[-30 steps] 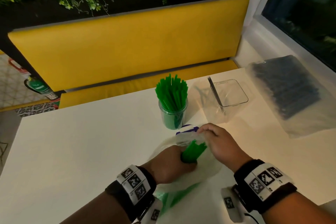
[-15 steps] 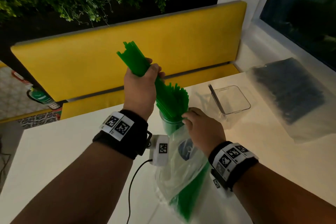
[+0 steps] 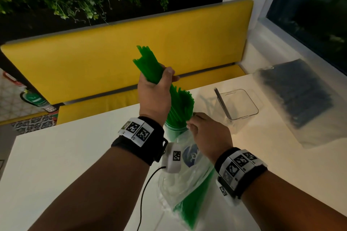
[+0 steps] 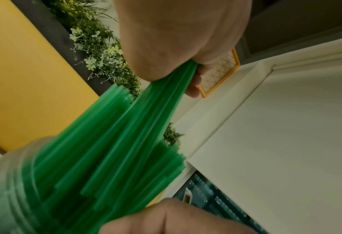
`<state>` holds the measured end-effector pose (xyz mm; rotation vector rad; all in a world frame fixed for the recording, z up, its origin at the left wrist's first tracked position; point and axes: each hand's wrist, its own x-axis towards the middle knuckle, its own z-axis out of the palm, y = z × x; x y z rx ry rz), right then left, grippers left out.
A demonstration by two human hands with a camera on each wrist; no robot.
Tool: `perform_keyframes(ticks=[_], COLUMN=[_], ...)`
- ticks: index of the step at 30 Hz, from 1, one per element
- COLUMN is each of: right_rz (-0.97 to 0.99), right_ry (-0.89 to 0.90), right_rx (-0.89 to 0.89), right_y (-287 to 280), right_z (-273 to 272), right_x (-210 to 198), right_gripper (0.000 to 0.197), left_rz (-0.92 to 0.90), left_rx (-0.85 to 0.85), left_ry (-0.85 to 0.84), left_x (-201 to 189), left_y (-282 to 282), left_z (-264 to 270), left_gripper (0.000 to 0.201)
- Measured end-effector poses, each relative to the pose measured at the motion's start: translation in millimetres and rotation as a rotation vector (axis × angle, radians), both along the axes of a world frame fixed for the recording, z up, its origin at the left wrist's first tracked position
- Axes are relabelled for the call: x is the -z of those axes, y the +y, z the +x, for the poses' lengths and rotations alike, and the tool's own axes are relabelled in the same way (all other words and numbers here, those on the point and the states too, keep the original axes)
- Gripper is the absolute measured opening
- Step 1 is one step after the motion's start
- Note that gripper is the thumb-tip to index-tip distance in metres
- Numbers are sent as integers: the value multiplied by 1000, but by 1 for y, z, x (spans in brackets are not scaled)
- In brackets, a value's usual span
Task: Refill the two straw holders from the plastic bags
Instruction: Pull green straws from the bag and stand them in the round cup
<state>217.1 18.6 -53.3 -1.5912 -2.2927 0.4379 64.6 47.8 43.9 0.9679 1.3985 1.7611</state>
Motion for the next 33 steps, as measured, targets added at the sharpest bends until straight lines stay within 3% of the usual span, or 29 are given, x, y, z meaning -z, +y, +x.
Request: perform_keyframes(ticks=[5,11,13,16,17,20,22,24,25,26,29,33], right_rz=[0,-18,-29,-31,-33,-51,-61,-79,-89,-92,-102,-101], right_ry=[-5,-20,-18,-33,-40,-44,-43,-48,-52,-53,-45,-40], right_rx=[-2,-2,-1,-4,-3,4,7,21,24,21,26,50], right_y=[1,1,1,2,2,1,1,1,0,1,1,0], right_z=[1,-1,0,0,0,-1,-1,-1,-1,-1,-1,-1], right_x=[-1,-6,-8,-9,-9,-8,-10,-12,-13,-12,-11,-10], right_gripper=[21,17,17,17,17,19,22,24,24,25,26,25], left_rz=[11,-286,-307,-293,-265,-78,-3,-94,-156,-170,-78,-271], left_rx=[-19,288,358,411,398,306,294,393,450,461,279,389], left_ry=[36,547,561,447,431,572,903,1365,1509,1547,1435,1695], left_x=[2,56,57,37,27,2,7,26,36,40,35,43], left_y=[0,-18,-20,-27,-28,-24,-18,-15,-15,-14,-14,-11], left_z=[2,-17,-26,-38,-40,-30,-15,-5,-6,-9,-7,6], left_gripper=[17,26,47,107,113,100,81,71,70,68,62,54])
